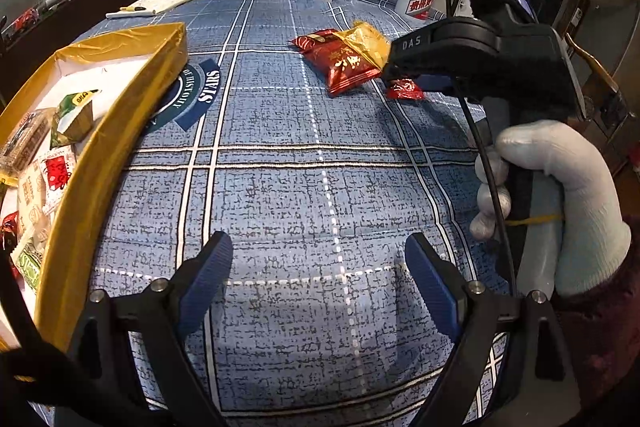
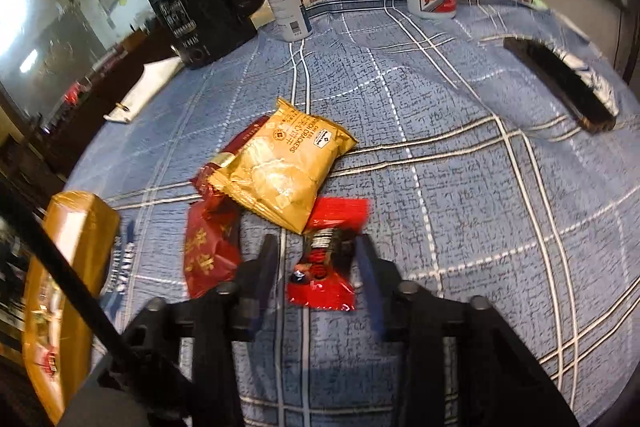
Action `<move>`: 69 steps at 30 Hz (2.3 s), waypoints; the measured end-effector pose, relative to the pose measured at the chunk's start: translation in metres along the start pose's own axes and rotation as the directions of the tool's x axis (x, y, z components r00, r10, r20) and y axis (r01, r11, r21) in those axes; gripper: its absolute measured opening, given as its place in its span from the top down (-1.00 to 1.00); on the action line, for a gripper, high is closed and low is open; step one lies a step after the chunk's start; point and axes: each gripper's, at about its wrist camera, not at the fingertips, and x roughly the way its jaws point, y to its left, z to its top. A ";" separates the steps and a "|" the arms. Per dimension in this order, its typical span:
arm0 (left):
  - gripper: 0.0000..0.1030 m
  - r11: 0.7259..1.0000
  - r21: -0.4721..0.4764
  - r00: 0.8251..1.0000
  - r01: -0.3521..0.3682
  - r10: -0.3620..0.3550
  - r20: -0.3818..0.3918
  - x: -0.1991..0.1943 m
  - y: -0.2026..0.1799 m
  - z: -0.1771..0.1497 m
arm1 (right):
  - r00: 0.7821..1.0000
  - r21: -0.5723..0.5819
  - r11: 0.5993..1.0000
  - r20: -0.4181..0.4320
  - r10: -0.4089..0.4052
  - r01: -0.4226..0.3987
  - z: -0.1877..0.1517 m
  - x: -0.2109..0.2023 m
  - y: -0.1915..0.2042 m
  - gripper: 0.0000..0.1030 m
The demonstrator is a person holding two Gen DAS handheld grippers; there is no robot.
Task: Organize snacks
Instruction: 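Grasp a red candy with the right tool while the left grasps a red packet, then carry both red packets over the white tray and open both tools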
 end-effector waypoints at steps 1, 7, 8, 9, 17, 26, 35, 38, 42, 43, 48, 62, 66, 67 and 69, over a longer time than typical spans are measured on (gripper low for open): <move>-0.74 1.000 0.001 1.000 0.000 0.000 0.000 0.000 0.000 0.000 | 1.000 -0.006 1.000 0.001 -0.013 0.013 0.000 0.001 0.000 0.51; -0.80 0.999 0.040 1.000 -0.022 0.023 -0.016 0.003 -0.004 -0.001 | 1.000 0.002 1.000 0.013 0.003 -0.003 -0.005 -0.009 -0.014 0.55; -0.81 0.998 0.049 0.999 -0.032 0.033 -0.021 0.004 -0.006 -0.002 | 1.000 0.008 1.000 0.018 0.009 -0.009 -0.006 -0.013 -0.018 0.55; -0.82 0.997 0.061 0.999 -0.045 0.047 -0.026 0.005 -0.007 -0.002 | 1.000 0.017 1.000 0.024 0.020 -0.020 -0.008 -0.017 -0.022 0.55; -0.86 0.988 0.116 0.992 -0.104 0.112 -0.061 0.010 -0.014 -0.004 | 0.993 0.032 0.996 0.086 0.079 -0.082 -0.015 -0.062 -0.045 0.55; -0.03 0.996 0.093 1.000 -0.006 0.007 -0.021 -0.037 -0.006 0.070 | 0.981 -0.023 0.996 0.173 0.083 -0.081 0.003 -0.120 -0.056 0.55; -0.47 1.000 0.014 1.000 -0.010 0.010 0.004 0.010 -0.007 0.155 | 0.964 0.000 0.991 0.232 0.131 -0.135 0.007 -0.105 -0.065 0.55; -0.46 1.000 -0.023 0.999 0.005 -0.007 -0.052 0.047 -0.007 0.155 | 0.970 0.014 0.988 0.195 0.145 -0.151 -0.002 -0.080 -0.067 0.55; -0.46 0.999 -0.038 0.996 -0.003 0.000 -0.092 0.084 -0.011 0.152 | 0.972 0.038 0.983 0.165 0.168 -0.177 -0.010 -0.057 -0.072 0.54; -0.46 0.999 -0.039 0.995 -0.017 0.013 -0.098 0.093 -0.010 0.152 | 0.972 0.041 0.983 0.164 0.170 -0.179 -0.011 -0.054 -0.074 0.54; -0.28 0.999 -0.052 0.995 0.001 -0.006 -0.095 0.107 -0.008 0.149 | 0.966 0.038 0.979 0.171 0.192 -0.201 -0.014 -0.052 -0.075 0.54; 0.37 0.997 -0.042 0.997 0.070 -0.071 -0.024 0.061 -0.007 0.128 | 0.968 0.034 0.981 0.177 0.180 -0.189 -0.018 -0.058 -0.072 0.54; 0.37 0.986 -0.087 0.989 0.144 -0.143 0.023 0.021 0.008 0.109 | 0.961 0.022 0.976 0.178 0.211 -0.219 -0.023 -0.077 -0.059 0.54; 0.37 0.981 -0.105 0.986 0.164 -0.161 0.039 0.009 0.015 0.104 | 0.960 0.013 0.975 0.178 0.217 -0.223 -0.025 -0.082 -0.054 0.54; 0.37 0.973 -0.131 0.981 0.189 -0.181 0.073 -0.013 0.029 0.094 | 0.956 -0.017 0.972 0.180 0.232 -0.233 -0.030 -0.095 -0.038 0.54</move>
